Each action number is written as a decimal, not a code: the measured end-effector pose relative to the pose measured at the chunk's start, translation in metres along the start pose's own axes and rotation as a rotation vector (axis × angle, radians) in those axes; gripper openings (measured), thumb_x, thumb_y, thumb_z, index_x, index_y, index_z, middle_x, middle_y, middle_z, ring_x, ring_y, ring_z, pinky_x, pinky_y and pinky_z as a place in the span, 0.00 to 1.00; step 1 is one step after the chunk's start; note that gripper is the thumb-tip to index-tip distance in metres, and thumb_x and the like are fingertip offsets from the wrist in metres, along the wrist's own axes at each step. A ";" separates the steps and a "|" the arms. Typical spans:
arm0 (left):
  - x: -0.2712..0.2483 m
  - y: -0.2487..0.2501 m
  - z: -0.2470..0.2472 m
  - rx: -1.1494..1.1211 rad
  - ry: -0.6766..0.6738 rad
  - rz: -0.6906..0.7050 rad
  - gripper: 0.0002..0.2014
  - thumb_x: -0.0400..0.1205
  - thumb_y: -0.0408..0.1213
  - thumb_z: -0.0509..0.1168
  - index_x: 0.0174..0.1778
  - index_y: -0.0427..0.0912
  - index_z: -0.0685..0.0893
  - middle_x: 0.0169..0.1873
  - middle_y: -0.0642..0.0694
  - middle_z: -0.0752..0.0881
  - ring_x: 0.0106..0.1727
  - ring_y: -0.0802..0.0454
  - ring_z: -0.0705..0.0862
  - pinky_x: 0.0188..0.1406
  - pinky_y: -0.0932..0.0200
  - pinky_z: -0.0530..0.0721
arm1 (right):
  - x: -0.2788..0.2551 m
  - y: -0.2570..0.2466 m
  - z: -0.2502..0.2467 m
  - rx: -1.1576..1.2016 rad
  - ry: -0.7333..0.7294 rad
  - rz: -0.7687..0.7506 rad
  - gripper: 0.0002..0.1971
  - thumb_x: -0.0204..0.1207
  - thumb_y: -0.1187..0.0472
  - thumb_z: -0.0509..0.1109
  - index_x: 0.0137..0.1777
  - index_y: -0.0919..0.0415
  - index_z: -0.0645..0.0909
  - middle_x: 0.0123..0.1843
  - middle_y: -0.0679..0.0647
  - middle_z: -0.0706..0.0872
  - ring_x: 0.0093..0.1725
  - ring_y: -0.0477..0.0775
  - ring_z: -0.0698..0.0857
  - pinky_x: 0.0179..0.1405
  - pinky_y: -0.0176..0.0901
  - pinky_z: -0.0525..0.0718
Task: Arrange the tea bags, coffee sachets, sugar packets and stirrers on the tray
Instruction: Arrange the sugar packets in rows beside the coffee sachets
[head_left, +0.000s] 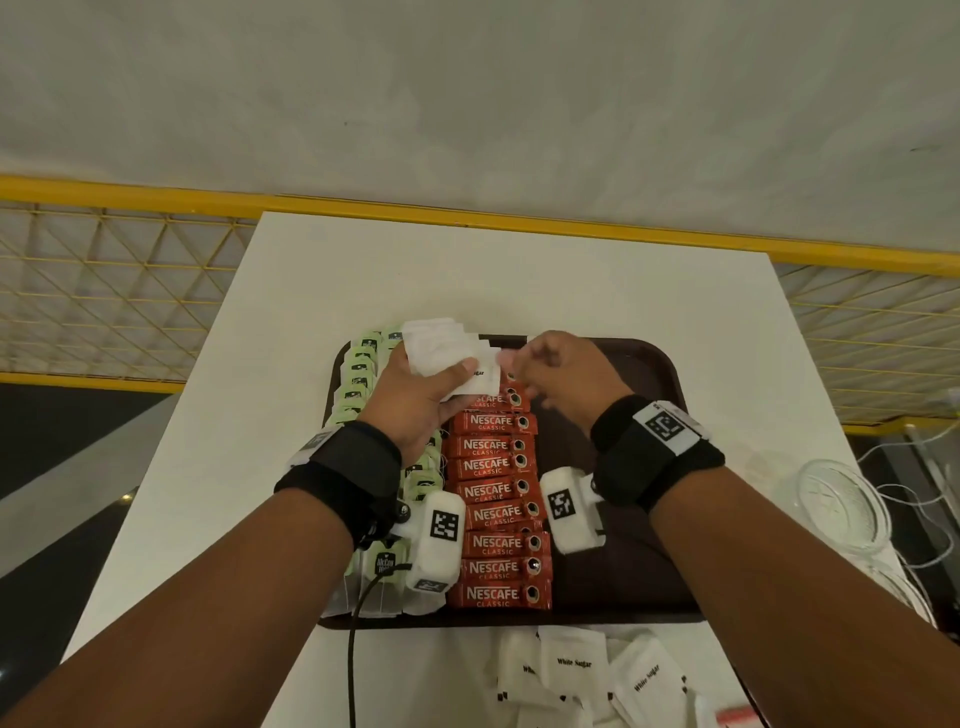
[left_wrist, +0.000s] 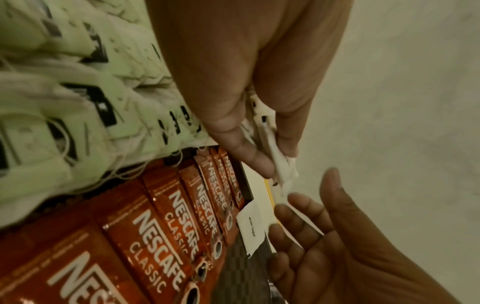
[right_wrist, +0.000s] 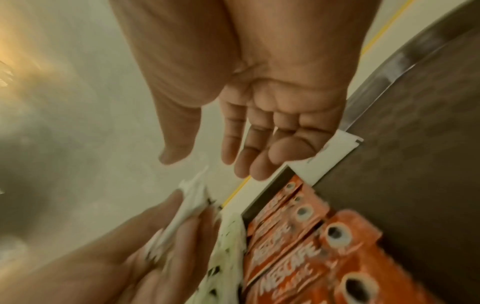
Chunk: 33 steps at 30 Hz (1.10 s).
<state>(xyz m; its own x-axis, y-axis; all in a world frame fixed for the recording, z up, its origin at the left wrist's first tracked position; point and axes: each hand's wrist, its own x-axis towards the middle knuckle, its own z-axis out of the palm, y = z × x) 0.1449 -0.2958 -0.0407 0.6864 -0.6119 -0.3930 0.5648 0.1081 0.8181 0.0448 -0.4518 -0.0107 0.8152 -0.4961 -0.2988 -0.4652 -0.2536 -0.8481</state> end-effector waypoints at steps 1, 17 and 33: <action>-0.001 0.000 0.002 0.007 -0.014 0.013 0.27 0.79 0.28 0.72 0.74 0.41 0.74 0.65 0.38 0.86 0.63 0.41 0.87 0.52 0.51 0.90 | -0.004 -0.001 0.005 0.024 -0.014 -0.018 0.21 0.70 0.42 0.77 0.50 0.60 0.82 0.44 0.57 0.89 0.39 0.50 0.86 0.40 0.43 0.87; -0.002 -0.001 -0.001 -0.073 0.065 -0.031 0.21 0.85 0.32 0.65 0.75 0.44 0.73 0.69 0.40 0.81 0.66 0.39 0.84 0.52 0.49 0.90 | 0.007 0.051 -0.025 0.366 0.320 0.215 0.04 0.77 0.66 0.74 0.49 0.61 0.82 0.50 0.60 0.90 0.42 0.52 0.90 0.39 0.39 0.86; -0.004 0.000 -0.002 -0.097 0.015 -0.108 0.16 0.86 0.28 0.59 0.68 0.45 0.75 0.67 0.38 0.81 0.65 0.39 0.84 0.51 0.49 0.91 | 0.036 0.054 -0.023 -0.244 0.409 0.211 0.13 0.75 0.50 0.75 0.50 0.58 0.80 0.45 0.49 0.83 0.47 0.51 0.82 0.43 0.40 0.74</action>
<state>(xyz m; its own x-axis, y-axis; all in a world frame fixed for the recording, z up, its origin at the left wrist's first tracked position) 0.1427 -0.2913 -0.0401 0.6258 -0.6123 -0.4831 0.6768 0.1185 0.7266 0.0406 -0.5023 -0.0575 0.5158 -0.8292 -0.2153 -0.7118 -0.2749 -0.6464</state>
